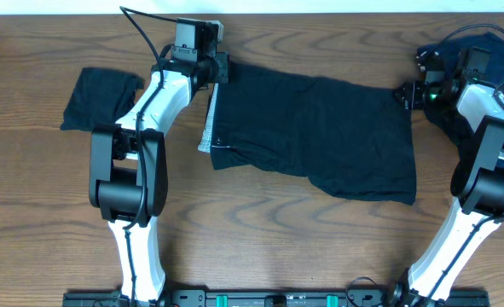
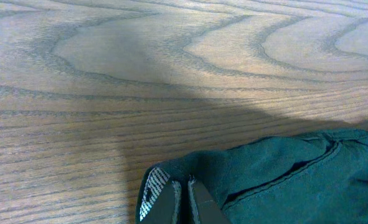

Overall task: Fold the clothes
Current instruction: 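Reach the left gripper to the shorts' left edge and grasp it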

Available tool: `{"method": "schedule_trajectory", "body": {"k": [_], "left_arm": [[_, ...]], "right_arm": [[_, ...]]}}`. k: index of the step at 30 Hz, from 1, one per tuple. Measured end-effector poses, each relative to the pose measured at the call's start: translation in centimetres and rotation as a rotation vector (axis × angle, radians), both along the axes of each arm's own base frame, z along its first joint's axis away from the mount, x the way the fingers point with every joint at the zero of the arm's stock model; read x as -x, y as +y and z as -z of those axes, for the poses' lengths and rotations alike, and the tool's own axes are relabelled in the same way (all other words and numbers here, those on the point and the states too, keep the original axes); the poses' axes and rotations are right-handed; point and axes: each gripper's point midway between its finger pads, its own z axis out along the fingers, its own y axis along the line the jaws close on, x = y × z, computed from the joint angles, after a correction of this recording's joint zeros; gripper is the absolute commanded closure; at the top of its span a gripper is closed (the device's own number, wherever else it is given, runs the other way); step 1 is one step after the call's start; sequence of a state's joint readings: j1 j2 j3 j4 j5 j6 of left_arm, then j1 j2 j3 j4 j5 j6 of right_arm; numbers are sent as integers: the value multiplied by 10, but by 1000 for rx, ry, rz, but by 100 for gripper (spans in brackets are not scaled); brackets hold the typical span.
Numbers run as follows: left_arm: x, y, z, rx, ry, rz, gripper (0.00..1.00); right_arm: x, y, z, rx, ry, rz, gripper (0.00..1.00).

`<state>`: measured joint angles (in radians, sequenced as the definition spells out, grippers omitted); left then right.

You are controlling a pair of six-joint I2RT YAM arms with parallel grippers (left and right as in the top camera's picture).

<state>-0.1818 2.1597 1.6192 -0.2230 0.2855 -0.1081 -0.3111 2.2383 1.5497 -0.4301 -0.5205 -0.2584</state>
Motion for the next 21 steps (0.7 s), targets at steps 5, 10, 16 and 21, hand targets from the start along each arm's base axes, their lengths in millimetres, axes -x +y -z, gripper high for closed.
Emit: {"method": "schedule_trajectory", "body": {"k": [5, 10, 16, 21], "left_arm": [[0, 0, 0, 0, 2, 0, 94], [1, 0, 1, -1, 4, 0, 94], [2, 0, 1, -2, 10, 0, 94], [8, 2, -23, 0, -3, 0, 94]], "right_arm": [[3, 6, -2, -40, 6, -11, 55], [2, 4, -4, -57, -5, -10, 99], [0, 7, -9, -78, -35, -37, 99], [5, 12, -30, -110, -44, -51, 99]]}}
